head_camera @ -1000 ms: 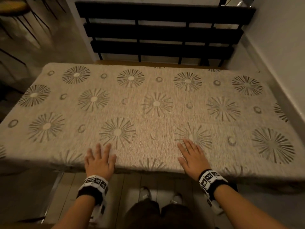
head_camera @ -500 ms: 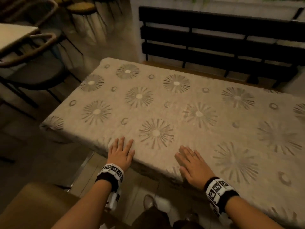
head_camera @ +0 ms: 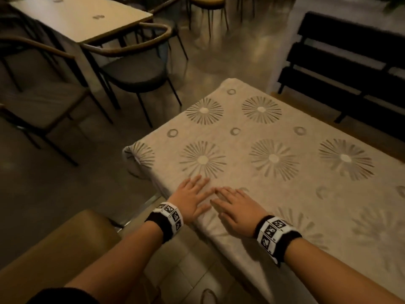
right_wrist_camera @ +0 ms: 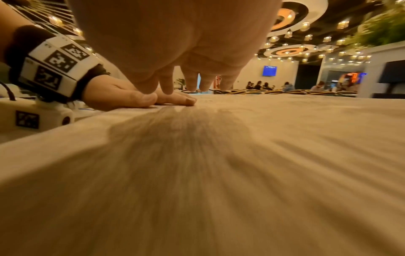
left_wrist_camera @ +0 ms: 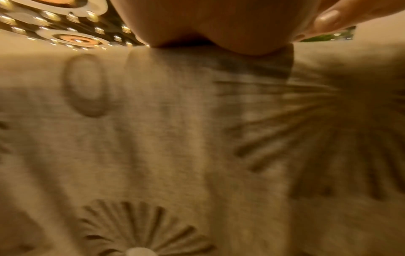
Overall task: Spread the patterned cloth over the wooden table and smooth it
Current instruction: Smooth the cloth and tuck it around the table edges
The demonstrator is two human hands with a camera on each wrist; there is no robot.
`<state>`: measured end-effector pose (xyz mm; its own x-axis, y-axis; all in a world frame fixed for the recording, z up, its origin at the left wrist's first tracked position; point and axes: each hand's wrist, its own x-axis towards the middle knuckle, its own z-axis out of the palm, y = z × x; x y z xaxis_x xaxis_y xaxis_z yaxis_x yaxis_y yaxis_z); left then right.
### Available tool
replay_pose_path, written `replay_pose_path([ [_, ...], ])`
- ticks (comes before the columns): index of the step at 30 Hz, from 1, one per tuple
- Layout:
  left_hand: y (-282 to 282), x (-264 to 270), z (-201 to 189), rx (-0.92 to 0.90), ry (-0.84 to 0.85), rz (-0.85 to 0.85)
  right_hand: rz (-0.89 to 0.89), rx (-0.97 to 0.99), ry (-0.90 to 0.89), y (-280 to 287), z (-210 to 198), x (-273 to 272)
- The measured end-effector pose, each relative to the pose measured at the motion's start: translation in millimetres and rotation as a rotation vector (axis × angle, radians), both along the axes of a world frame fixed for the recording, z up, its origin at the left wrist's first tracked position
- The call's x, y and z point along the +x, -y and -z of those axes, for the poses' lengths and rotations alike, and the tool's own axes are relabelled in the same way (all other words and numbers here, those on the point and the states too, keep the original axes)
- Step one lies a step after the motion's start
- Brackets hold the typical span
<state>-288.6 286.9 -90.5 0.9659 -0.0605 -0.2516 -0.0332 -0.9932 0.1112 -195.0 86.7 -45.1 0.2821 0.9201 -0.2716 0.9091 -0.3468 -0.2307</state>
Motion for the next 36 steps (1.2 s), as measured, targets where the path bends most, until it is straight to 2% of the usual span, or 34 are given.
replay_pose_path([
  [5,-112,10,0,-0.042,0.018,-0.303,-0.097,0.099,-0.01,-77,16,27],
  [9,-183,17,1,-0.166,0.175,-0.733,-0.073,0.139,-0.028,-92,20,35],
  [11,-201,24,1,-0.319,0.244,-0.924,-0.067,0.156,-0.051,-91,22,36],
  [13,-209,31,0,-0.516,0.263,-1.104,-0.064,0.159,-0.061,-91,21,37],
  [16,-220,36,8,-0.721,0.252,-1.316,-0.056,0.141,-0.07,-91,21,38],
  [19,-232,31,16,-0.918,0.169,-1.506,-0.059,0.108,-0.072,-91,19,40],
  [21,-243,29,21,-0.927,0.051,-1.592,-0.073,0.072,-0.063,-91,16,41],
  [22,-245,31,19,-0.871,0.018,-1.599,-0.079,0.058,-0.057,-91,14,41],
  [24,-246,34,11,-0.6,-0.027,-1.526,-0.094,0.032,-0.043,-92,10,42],
  [26,-232,42,-15,-0.28,0.01,-1.32,-0.116,-0.003,-0.049,-92,7,42],
  [27,-221,46,-29,-0.188,0.059,-1.206,-0.124,-0.02,-0.053,-91,2,42],
  [30,-167,58,-57,-0.079,0.19,-0.928,-0.068,-0.05,-0.095,-76,-15,42],
  [32,-131,69,-70,-0.011,0.205,-0.697,0.02,-0.058,-0.158,-58,-28,50],
  [34,-109,83,-78,-0.008,0.104,-0.533,0.104,-0.09,-0.217,-36,-39,65],
  [36,-97,100,-90,-0.054,-0.039,-0.474,0.188,-0.13,-0.251,-9,-50,85],
])
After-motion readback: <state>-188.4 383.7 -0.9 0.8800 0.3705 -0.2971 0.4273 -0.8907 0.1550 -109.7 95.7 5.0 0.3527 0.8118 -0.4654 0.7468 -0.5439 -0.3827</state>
